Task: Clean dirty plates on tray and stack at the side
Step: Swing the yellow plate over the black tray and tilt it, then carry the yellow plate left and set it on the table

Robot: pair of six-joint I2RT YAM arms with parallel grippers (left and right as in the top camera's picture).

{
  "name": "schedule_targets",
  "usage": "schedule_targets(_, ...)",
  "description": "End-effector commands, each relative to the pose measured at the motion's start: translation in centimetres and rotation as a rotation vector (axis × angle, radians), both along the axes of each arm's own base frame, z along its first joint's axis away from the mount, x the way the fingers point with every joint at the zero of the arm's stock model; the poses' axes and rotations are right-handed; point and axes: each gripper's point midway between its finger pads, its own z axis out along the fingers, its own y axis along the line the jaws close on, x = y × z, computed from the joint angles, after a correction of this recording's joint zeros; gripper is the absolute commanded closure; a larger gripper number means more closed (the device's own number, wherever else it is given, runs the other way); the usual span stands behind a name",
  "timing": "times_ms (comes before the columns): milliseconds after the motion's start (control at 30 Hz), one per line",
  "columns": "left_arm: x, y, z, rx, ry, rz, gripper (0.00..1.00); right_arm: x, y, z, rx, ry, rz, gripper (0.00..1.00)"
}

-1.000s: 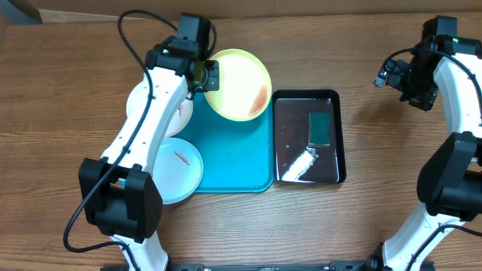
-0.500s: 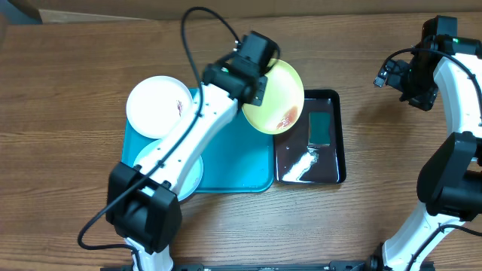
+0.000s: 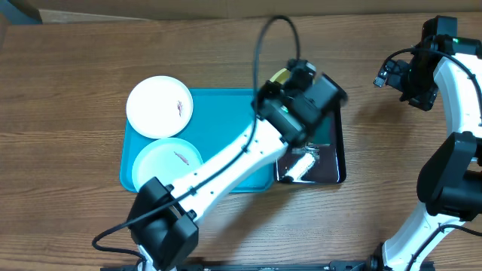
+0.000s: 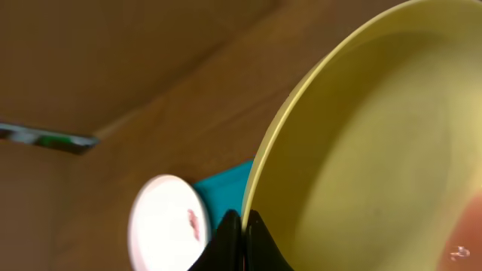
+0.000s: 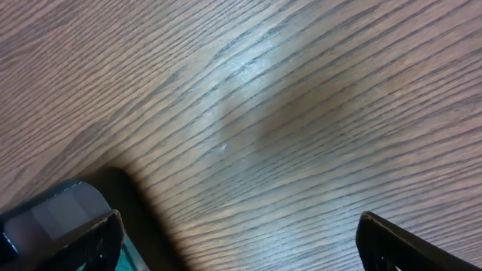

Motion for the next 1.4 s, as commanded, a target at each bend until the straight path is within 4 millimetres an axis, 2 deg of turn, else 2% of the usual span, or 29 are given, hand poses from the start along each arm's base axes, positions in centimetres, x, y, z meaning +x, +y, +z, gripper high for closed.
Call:
schedule_targets(0,-0.3,0.8,5.0,0.138,-0.200,0.068,0.96,0.5,-0.4,1.3,-0.010,-0.038,-0.007,0.00)
schedule_targets(233,-2.3,0.0,7.8,0.242,-0.337,0.097,0.96,0.5,-0.4,1.3,-0.010,-0.038,-0.007,0.00)
schedule_targets(433,-2.7,-1.1,7.5,0.211,-0.329,0.067,0.96,0.5,-0.4,1.3,-0.010,-0.038,-0.007,0.00)
schedule_targets(533,-2.5,-1.9,6.1,0.144,-0.266,0.024,0.96,0.5,-0.4,1.3,-0.010,-0.038,-0.007,0.00)
schedule_targets(667,-1.9,-3.4,2.4,-0.046,-0.087,-0.048,0.96,0.5,-0.4,1.3,-0.010,-0.038,-0.007,0.00)
schedule_targets(767,-1.1,-3.2,-0.4,-0.215,0.081,-0.054,0.96,0.5,-0.4,1.3,-0.010,-0.038,-0.007,0.00)
schedule_targets(867,0.3,-1.9,-2.4,-0.376,0.229,-0.034,0.96,0.5,-0.4,1.3,-0.010,-0.038,-0.007,0.00)
schedule_targets(967,1.9,0.1,-3.6,-0.556,0.370,-0.021,0.96,0.5,-0.4,1.3,-0.010,-0.038,-0.007,0.00)
schedule_targets(1033,3.1,2.2,-3.9,-0.686,0.447,-0.004,0.96,0.5,-0.4,1.3,-0.010,-0.038,-0.007,0.00)
schedule_targets(1133,5.3,7.5,-3.5,-0.887,0.510,0.059,0.96,0.5,-0.4,1.3,-0.010,-0.038,-0.007,0.00)
schedule_targets(1267,7.8,16.4,-2.7,-1.085,0.476,0.180,0.96,0.5,-0.4,1.3,-0.010,-0.038,-0.007,0.00)
schedule_targets(1300,8.3,20.0,-2.5,-1.127,0.441,0.245,0.96,0.5,-0.4,1.3,-0.010,-0.038,-0.007,0.00)
schedule_targets(1367,8.7,25.5,-2.6,-1.162,0.379,0.353,0.96,0.5,-0.4,1.3,-0.010,-0.038,-0.007,0.00)
